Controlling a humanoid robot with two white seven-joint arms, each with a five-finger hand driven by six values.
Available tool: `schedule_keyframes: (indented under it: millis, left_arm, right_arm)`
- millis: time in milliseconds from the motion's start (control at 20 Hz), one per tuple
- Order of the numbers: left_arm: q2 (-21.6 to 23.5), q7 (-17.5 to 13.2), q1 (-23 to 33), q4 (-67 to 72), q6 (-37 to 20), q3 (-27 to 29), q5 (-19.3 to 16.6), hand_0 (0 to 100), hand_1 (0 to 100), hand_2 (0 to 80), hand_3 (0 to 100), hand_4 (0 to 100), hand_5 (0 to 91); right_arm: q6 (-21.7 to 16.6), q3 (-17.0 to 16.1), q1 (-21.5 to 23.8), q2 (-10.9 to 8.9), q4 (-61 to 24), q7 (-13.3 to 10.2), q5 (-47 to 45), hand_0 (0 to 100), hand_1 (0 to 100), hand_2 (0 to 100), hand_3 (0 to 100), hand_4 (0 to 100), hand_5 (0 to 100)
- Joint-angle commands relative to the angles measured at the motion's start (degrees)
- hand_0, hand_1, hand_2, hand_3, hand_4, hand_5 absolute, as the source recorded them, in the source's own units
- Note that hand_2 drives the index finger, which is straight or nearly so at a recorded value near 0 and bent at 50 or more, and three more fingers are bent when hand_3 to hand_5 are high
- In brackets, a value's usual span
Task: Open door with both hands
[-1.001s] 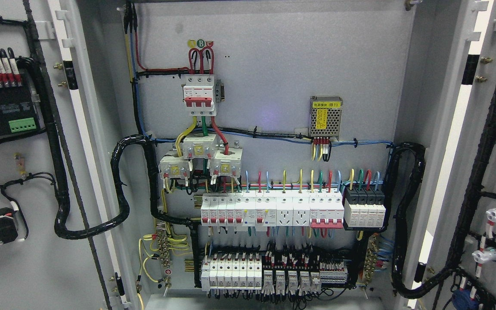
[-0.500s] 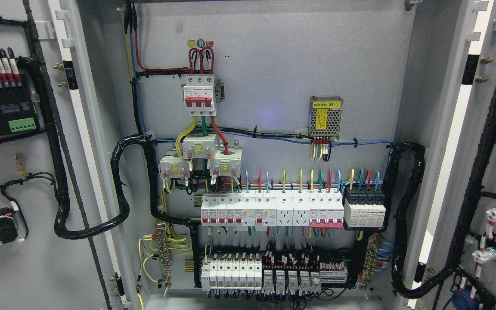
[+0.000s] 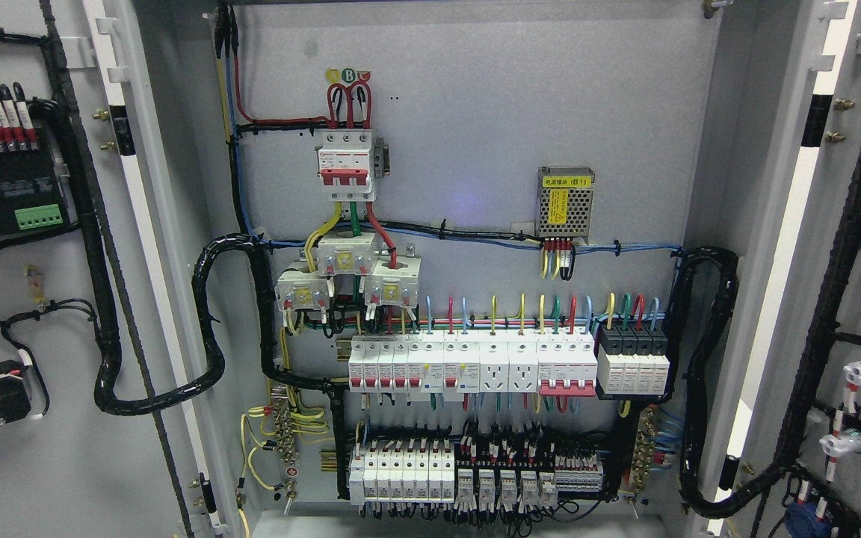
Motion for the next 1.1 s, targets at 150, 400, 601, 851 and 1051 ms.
schedule_keyframes:
  millis: [150,400,601,851,1051]
  left_arm:
    - [0.0,0.0,0.0,-0.4,0.0,0.0,0.0,0,0,0.0,0,0,0.0]
    - [0.0,0.0,0.0,-0.4,0.0,0.0,0.0,0,0,0.0,0,0,0.0]
    - [0.0,0.0,0.0,-0.4,0.0,0.0,0.0,0,0,0.0,0,0,0.0]
    - [0.0,0.0,0.0,-0.4,0.0,0.0,0.0,0,0,0.0,0,0,0.0]
    - [0.0,0.0,-0.1,-0.4,0.0,0.0,0.0,0,0,0.0,0,0,0.0]
  right_arm:
    - [0.1,-0.2,0.3,2.29,-0.2,0.0,0.0,38,0,0,0,0,0]
    - [0.2,-0.3,0.3,2.99,-0.1,-0.1,0.0,38,0,0,0,0,0]
    - [0.2,-0.3,0.3,3.69,0.0,-0.1,0.0,38,0,0,0,0,0]
    - [0.2,-0.3,0.3,3.87,-0.1,-0.1,0.0,38,0,0,0,0,0]
    - [0.1,-0.3,0.5,3.78,-0.1,-0.1,-0.1,38,0,0,0,0,0]
